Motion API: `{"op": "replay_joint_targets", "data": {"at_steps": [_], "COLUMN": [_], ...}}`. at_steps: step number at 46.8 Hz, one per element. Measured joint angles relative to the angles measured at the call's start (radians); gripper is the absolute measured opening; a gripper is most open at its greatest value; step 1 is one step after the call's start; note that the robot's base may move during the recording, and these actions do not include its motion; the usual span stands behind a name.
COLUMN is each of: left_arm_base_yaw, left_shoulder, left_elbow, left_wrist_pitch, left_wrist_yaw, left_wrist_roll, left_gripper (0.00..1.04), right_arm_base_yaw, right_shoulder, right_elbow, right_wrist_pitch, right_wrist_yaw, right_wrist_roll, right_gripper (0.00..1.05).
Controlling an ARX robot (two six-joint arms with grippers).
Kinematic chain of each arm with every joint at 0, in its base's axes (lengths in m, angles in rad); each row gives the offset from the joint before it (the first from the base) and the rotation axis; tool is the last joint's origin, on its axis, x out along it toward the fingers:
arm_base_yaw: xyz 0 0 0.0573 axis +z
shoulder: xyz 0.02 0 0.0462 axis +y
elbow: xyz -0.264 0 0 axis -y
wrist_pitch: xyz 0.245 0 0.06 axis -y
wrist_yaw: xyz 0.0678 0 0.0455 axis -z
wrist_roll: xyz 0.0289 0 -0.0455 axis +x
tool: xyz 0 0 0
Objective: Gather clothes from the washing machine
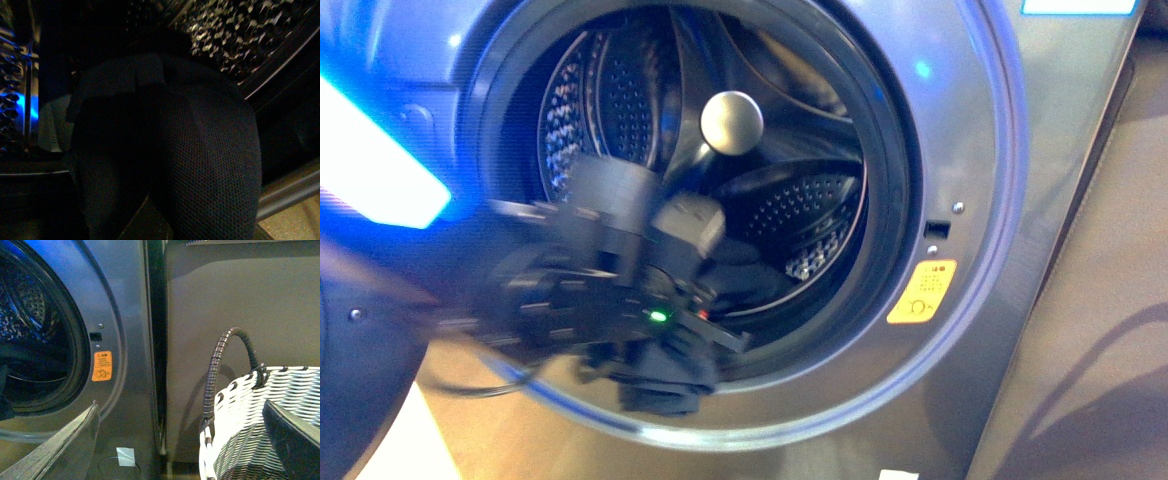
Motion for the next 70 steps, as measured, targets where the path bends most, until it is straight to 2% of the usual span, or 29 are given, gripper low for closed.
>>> {"op": "replay_joint_targets", "data": {"at_steps": [9,17,25,38,56,70], "left_arm_base_yaw": [0.023,0.067,0.109,0.096,-0.003,-0.174], "left_shoulder": [-0.185,-0.342,-0.539,-0.719,-0.741,-0.673], "left_elbow": [-0.156,-0.241,-0.263,-0.145,0.113,0.35], "left_wrist_pitch": [0.063,0.048,-0.069,-0.261,-0.358,-0.429], "left_wrist_yaw": [0.053,0.106,0.179,0.24,0.225,0.182], "left_wrist_roll": [-0.008,-0.031,-0.09,-0.101,-0.129,-0.137], "left_gripper": [0.07,0.07,0.07,0.07,0.07,0.07], "right_arm_base_yaw": [0.0,0.0,0.0,0.0,0.0,0.0], "right_shoulder": [0.0,0.0,0.0,0.0,0.0,0.0], "right_elbow": [0.0,0.0,0.0,0.0,0.0,0.0], "right_wrist_pitch": [0.0,0.0,0.0,0.0,0.0,0.0], "right_wrist_yaw": [0.0,0.0,0.0,0.0,0.0,0.0], "right_wrist_roll": [0.0,0.0,0.0,0.0,0.0,0.0], "right_gripper": [0.97,0.97,0.97,0.97,0.97,0.97]}}
